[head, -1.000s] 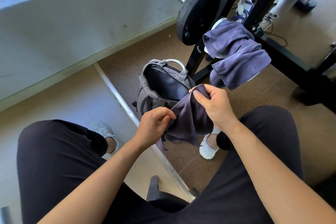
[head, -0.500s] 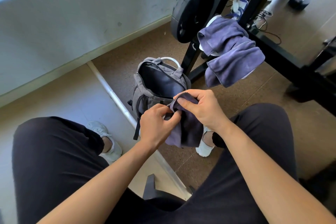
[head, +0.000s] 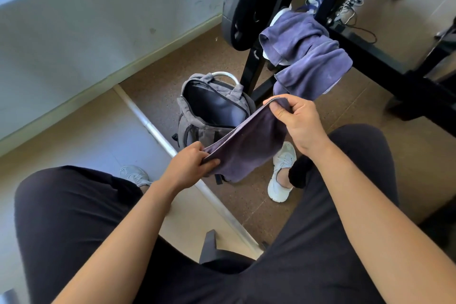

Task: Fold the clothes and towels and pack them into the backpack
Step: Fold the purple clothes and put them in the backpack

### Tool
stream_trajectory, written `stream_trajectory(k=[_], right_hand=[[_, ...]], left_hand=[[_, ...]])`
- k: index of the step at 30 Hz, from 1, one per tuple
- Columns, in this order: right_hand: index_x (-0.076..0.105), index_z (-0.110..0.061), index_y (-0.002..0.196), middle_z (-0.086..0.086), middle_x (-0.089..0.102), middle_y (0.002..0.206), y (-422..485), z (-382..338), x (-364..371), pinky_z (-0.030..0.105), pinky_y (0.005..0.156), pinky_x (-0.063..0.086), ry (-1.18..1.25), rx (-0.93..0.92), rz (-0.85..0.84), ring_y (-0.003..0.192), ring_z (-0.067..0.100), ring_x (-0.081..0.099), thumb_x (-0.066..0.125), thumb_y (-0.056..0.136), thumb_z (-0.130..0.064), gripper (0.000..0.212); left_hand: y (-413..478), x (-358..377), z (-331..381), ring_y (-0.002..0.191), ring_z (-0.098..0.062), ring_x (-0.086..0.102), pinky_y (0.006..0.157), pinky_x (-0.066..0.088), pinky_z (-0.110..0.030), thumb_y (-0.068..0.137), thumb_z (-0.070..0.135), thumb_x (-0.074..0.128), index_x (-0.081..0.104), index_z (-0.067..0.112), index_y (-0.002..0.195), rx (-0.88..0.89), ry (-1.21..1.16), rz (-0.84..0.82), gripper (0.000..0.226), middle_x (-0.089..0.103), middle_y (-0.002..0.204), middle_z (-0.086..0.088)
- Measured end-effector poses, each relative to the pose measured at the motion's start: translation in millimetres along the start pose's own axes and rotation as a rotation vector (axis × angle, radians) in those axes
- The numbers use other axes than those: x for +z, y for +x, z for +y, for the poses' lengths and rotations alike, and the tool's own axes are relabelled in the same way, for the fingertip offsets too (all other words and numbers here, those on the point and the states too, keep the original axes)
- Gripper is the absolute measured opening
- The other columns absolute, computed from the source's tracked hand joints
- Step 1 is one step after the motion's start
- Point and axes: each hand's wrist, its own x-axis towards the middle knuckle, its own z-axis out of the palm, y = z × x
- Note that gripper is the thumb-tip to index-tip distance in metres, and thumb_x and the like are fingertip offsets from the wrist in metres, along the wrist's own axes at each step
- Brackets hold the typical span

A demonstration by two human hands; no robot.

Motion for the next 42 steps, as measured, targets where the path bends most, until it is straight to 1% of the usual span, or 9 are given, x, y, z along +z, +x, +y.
stream_trajectory(k=[4,9,13,21,25,27,33,39,42], right_hand=[[0.075,-0.032,0.091,-0.016,0.073,0.081,6.6,15.4,-7.0,0.032,0.086,0.052,-0.118,0.009,0.044,0.083,0.006,0.065,0.066,0.094,-0.015,0.02],[0.077,-0.018,0.101,-0.005,0.071,0.078,11.1,30.9,-14.2,0.028,0.071,0.052,-0.356,0.045,-0.019,0.073,0.013,0.064,0.066,0.093,-0.013,0.014],[0.078,-0.02,0.098,-0.005,0.073,0.082,13.1,33.9,-21.7,0.031,0.078,0.056,-0.403,0.073,-0.026,0.084,0.016,0.069,0.071,0.087,-0.015,0.014],[0.076,-0.021,0.087,-0.001,0.073,0.078,9.5,31.6,-13.0,0.02,0.067,0.048,-0.538,0.027,-0.068,0.074,0.011,0.067,0.079,0.082,-0.012,0.01],[0.075,-0.019,0.087,-0.003,0.073,0.077,9.2,36.7,-10.7,0.029,0.07,0.056,-0.45,0.021,-0.06,0.075,0.017,0.069,0.078,0.082,-0.009,0.012],[0.074,-0.019,0.09,-0.003,0.073,0.08,9.6,38.3,-12.3,0.032,0.074,0.058,-0.379,0.02,-0.032,0.079,0.017,0.07,0.077,0.084,-0.008,0.013],[0.071,-0.023,0.087,-0.009,0.072,0.076,9.1,37.8,-11.5,0.037,0.074,0.059,-0.173,0.064,0.059,0.072,0.011,0.066,0.078,0.085,-0.009,0.016],[0.063,-0.025,0.087,-0.002,0.067,0.081,9.3,39.7,-8.3,0.029,0.075,0.052,-0.103,0.104,0.046,0.076,0.008,0.062,0.076,0.088,-0.012,0.019],[0.062,-0.025,0.086,0.005,0.067,0.082,7.8,39.4,-7.3,0.035,0.074,0.051,-0.17,0.093,0.025,0.077,0.014,0.06,0.075,0.088,-0.017,0.016]], left_hand=[[-2.3,-7.0,-9.9,0.079,-0.017,0.045,0.066,0.033,-0.032,0.099,0.038,0.064,0.078,0.017,0.086,-0.038,0.021,0.082,0.029,0.044,0.09,0.002],[-11.6,-26.5,-25.2,0.076,-0.018,0.046,0.06,0.034,-0.029,0.09,0.051,0.064,0.081,0.023,0.083,0.008,0.021,0.175,0.034,0.052,0.085,0.001],[-19.9,-46.0,-37.8,0.074,-0.018,0.051,0.064,0.041,-0.031,0.086,0.06,0.051,0.082,0.022,0.085,0.085,-0.053,0.18,0.05,0.05,0.084,0.004],[-33.3,-68.9,-53.9,0.079,-0.022,0.055,0.071,0.049,-0.037,0.093,0.052,0.047,0.078,0.019,0.099,0.143,0.015,0.065,0.045,0.047,0.094,0.002],[-36.4,-64.5,-59.0,0.068,-0.006,0.054,0.066,0.046,-0.028,0.085,0.026,0.082,0.084,0.019,0.093,0.05,-0.102,0.288,0.011,0.054,0.077,0.014],[-37.0,-63.6,-57.1,0.065,-0.002,0.056,0.063,0.041,-0.017,0.076,0.016,0.09,0.085,0.019,0.09,-0.045,-0.234,0.399,0.015,0.06,0.075,0.015],[-42.6,-76.3,-48.3,0.065,-0.007,0.063,0.068,0.05,-0.018,0.081,0.004,0.085,0.077,0.038,0.082,-0.125,-0.586,0.661,0.035,0.075,0.073,0.006],[-40.4,-72.7,-49.8,0.074,-0.012,0.069,0.076,0.053,-0.02,0.088,0.003,0.078,0.064,0.03,0.117,-0.206,-0.553,0.58,0.042,0.075,0.08,0.003],[-36.3,-66.7,-56.1,0.083,-0.022,0.072,0.075,0.047,-0.01,0.089,0.005,0.076,0.078,0.016,0.108,-0.216,-0.314,0.514,0.022,0.075,0.084,0.001]])
